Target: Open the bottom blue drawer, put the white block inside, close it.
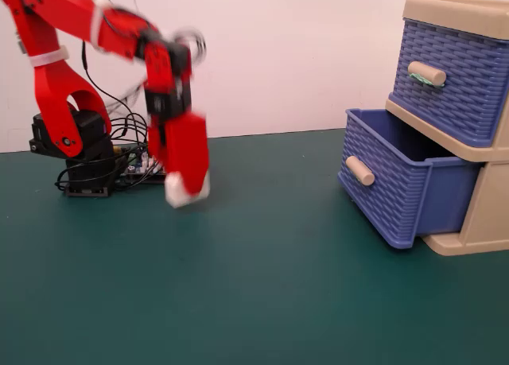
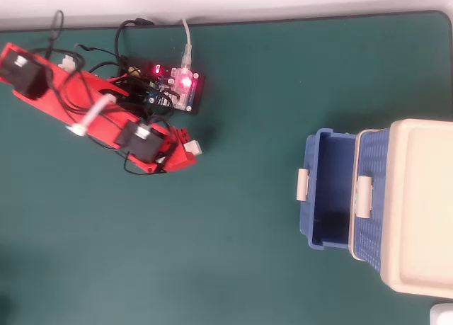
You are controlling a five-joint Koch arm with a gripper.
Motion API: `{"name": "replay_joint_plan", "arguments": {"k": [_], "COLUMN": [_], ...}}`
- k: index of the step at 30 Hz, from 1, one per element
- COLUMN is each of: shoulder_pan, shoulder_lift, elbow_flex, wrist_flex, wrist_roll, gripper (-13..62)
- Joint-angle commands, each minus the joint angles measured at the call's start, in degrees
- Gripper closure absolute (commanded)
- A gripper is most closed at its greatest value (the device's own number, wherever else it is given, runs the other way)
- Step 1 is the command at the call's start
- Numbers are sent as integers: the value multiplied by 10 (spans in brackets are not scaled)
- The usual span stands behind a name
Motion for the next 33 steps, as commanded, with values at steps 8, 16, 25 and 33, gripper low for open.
{"name": "replay_joint_plan", "arguments": {"k": [8,16,25,33], "shoulder_pan": [-43,-102,-132,-131], "shoulder_lift": [-84,-381,-490,-507], "elbow_flex": [-492,-862,-957,-962], "wrist_flex": [69,18,16,14], "wrist_roll": [-130,-185,-200,-178], "gripper": [576,577,572,155]}}
